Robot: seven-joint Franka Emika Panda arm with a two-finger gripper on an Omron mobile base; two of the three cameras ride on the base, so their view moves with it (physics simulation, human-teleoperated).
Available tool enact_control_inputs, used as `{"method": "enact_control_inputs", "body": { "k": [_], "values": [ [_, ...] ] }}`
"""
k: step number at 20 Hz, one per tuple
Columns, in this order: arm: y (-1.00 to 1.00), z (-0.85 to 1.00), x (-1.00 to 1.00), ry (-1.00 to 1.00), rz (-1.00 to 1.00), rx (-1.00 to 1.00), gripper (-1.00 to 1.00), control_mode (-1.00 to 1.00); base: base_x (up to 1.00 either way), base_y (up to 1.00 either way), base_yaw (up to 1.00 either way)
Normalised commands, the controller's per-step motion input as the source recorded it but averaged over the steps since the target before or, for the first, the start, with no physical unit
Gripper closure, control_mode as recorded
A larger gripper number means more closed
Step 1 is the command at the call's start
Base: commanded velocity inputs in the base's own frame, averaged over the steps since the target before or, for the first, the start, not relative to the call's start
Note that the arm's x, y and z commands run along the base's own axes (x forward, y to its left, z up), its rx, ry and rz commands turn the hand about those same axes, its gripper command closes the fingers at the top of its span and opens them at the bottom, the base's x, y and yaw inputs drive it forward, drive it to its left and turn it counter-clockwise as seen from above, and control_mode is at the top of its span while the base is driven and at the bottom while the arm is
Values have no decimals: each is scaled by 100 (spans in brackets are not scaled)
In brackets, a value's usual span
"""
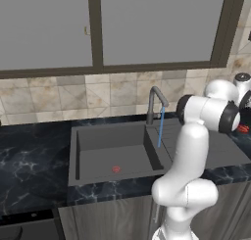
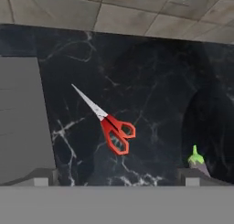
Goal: Turn on the sink faucet. Then move the eggplant from the counter to the sink. Turn off the sink. Move the vegetable from the sink to the pot next to the stove. Finally move the pot to the front right burner.
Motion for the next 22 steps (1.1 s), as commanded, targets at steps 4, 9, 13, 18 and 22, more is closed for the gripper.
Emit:
{"method": "enact_control_inputs", "body": {
  "k": [4, 9, 13, 18, 22],
  "values": [
    [-78, 4, -16, 27, -17, 0, -100, -100, 0, 0, 0],
    [-73, -20, -36, 7, -16, 7, -100, -100, 0, 0, 0],
    [-70, -39, -33, 0, -9, 8, -100, -100, 0, 0, 0],
    [-51, -32, -23, 0, -6, 2, -100, -100, 0, 0, 0],
    [-42, -36, -33, 0, -4, 0, -100, -100, 0, 0, 0]
  ]
}}
